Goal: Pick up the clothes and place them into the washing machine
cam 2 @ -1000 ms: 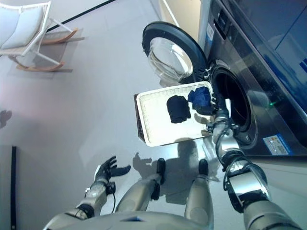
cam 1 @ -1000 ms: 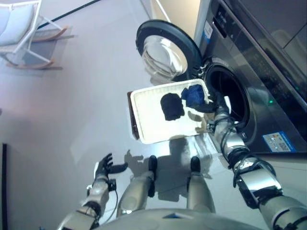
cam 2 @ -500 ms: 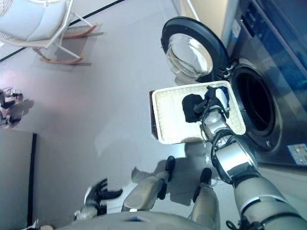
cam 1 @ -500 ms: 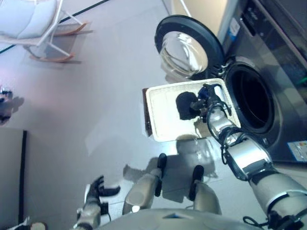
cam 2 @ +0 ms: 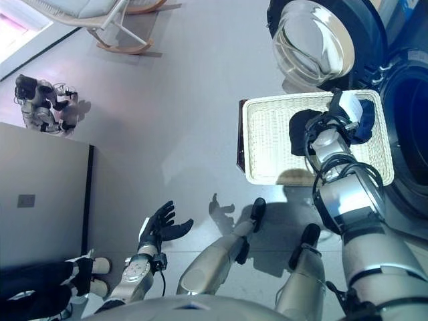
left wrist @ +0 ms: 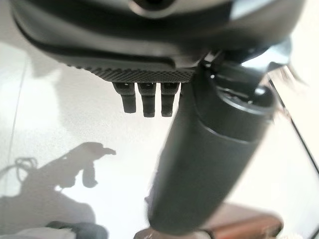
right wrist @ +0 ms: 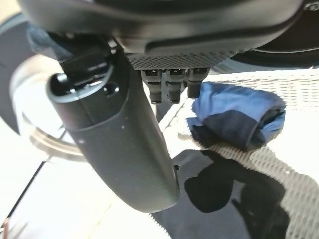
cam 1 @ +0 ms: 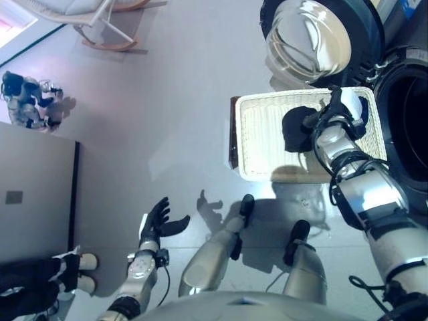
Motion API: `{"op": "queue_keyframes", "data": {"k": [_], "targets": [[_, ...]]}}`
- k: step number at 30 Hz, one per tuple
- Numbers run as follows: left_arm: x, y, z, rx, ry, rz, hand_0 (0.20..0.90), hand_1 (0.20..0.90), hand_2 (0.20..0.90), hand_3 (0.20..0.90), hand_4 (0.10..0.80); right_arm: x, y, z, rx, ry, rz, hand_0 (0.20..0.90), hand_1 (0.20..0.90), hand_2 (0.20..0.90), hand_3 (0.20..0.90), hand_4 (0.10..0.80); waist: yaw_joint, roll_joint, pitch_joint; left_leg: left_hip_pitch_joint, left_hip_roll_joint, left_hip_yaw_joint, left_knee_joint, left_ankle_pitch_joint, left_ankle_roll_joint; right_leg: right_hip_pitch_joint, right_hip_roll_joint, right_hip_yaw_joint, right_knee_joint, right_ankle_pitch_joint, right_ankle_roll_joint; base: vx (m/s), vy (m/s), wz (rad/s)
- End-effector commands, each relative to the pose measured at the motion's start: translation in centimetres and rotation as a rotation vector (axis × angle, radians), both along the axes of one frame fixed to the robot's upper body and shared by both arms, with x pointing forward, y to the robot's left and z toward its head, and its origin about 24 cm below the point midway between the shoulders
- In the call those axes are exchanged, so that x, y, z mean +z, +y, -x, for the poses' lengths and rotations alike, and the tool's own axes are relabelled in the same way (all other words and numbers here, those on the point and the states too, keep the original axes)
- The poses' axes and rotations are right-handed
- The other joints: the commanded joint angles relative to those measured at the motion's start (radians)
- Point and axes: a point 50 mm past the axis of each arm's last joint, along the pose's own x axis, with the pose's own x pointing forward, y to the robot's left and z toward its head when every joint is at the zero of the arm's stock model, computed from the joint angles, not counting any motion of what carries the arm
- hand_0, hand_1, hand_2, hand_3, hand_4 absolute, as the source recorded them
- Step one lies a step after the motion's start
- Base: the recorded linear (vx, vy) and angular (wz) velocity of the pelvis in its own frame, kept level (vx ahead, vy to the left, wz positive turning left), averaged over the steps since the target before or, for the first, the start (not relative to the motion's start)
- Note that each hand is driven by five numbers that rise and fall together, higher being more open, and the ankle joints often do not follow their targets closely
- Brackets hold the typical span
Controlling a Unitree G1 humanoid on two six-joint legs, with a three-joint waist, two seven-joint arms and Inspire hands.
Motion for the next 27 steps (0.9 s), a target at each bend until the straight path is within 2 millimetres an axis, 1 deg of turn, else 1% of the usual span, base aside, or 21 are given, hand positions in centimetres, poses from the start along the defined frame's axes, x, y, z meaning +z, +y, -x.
{"op": "queue_keyframes", "data": {"k": [1, 4, 7, 10, 14, 17, 18, 22, 27], "targets": [[2.4, 0.9, -3.0, 0.096, -0.165, 0.052, 0.9, 0.9, 0.9, 0.9, 0.8, 7.9, -0.7, -1.1, -0.009, -0.189, 0.155, 0.9, 0.9, 0.9, 0.9, 0.8, 0.009, 0.012, 0.078, -0.007, -0.051, 0.052, 0.055, -0.079, 0.001, 0.068, 0.014, 0.035, -0.108, 0.075, 0.037, 0.058, -0.018, 0.08], [3.0, 0.0, -3.8, 0.071, -0.198, 0.07, 0.9, 0.9, 0.9, 0.9, 0.8, 8.2, -1.4, -0.9, -0.023, -0.188, 0.171, 0.9, 0.9, 0.9, 0.9, 0.8, 0.008, 0.017, 0.095, -0.023, -0.059, 0.047, 0.074, -0.084, 0.001, 0.051, 0.008, 0.033, -0.078, 0.062, 0.032, 0.058, -0.024, 0.11], [3.2, -0.3, -4.1, 0.059, -0.209, 0.069, 0.9, 0.9, 0.9, 0.9, 0.8, 8.2, -1.4, -0.8, -0.021, -0.183, 0.187, 0.9, 0.9, 0.9, 0.9, 0.8, 0.008, 0.017, 0.101, -0.033, -0.063, 0.047, 0.08, -0.088, 0.002, 0.043, 0.007, 0.032, -0.07, 0.055, 0.028, 0.062, -0.017, 0.08], [3.1, -0.4, -4.1, 0.054, -0.207, 0.071, 0.9, 0.9, 0.9, 0.9, 0.8, 7.8, -1.4, -0.8, -0.007, -0.172, 0.196, 0.9, 0.9, 0.9, 0.9, 0.8, 0.012, 0.017, 0.108, -0.048, -0.067, 0.044, 0.088, -0.094, 0.005, 0.029, 0.007, 0.031, -0.059, 0.047, 0.027, 0.067, -0.01, 0.05], [3.0, -0.3, -4.1, 0.055, -0.2, 0.06, 0.9, 0.9, 0.9, 0.9, 0.8, 7.4, -0.9, -1.0, 0.018, -0.184, 0.196, 0.9, 0.9, 0.9, 0.9, 0.8, 0.012, 0.011, 0.116, -0.065, -0.072, 0.039, 0.098, -0.098, 0.007, 0.016, 0.007, 0.028, -0.053, 0.042, 0.027, 0.057, -0.01, 0.03], [2.4, -0.1, -4.1, 0.065, -0.162, 0.03, 0.9, 0.9, 0.9, 0.9, 0.8, 7.4, 0.2, -1.3, 0.053, -0.223, 0.184, 0.9, 0.9, 0.9, 0.9, 0.8, 0.009, -0.003, 0.124, -0.07, -0.077, 0.032, 0.102, -0.103, 0.009, 0.018, 0.007, 0.023, -0.051, 0.038, 0.026, 0.062, -0.002, 0.05], [2.4, -0.1, -4.1, 0.065, -0.162, 0.03, 0.9, 0.9, 0.9, 0.9, 0.8, 7.4, 0.2, -1.3, 0.053, -0.223, 0.184, 0.9, 0.9, 0.9, 0.9, 0.8, 0.009, -0.003, 0.124, -0.07, -0.077, 0.032, 0.102, -0.103, 0.009, 0.017, 0.007, 0.023, -0.051, 0.038, 0.026, 0.048, 0.003, 0.04], [1.9, 0.4, -4.3, 0.085, -0.131, 0.006, 0.9, 0.9, 0.9, 0.9, 0.8, 7.8, 0.9, -1.6, 0.089, -0.243, 0.172, 0.9, 0.9, 0.9, 0.9, 0.8, 0.008, -0.019, 0.131, -0.074, -0.081, 0.028, 0.102, -0.106, 0.011, 0.016, 0.006, 0.022, -0.054, 0.041, 0.026, 0.035, 0.007, 0.06], [2.1, 1.0, -4.9, 0.102, -0.132, -0.013, 0.9, 0.9, 0.9, 0.9, 0.8, 8.1, 1.7, -1.8, 0.133, -0.281, 0.127, 0.9, 0.9, 0.9, 0.9, 0.8, 0.013, -0.032, 0.141, -0.081, -0.088, 0.022, 0.108, -0.107, 0.01, 0.018, 0.004, 0.018, -0.057, 0.04, 0.025, 0.032, 0.009, 0.07]]}}
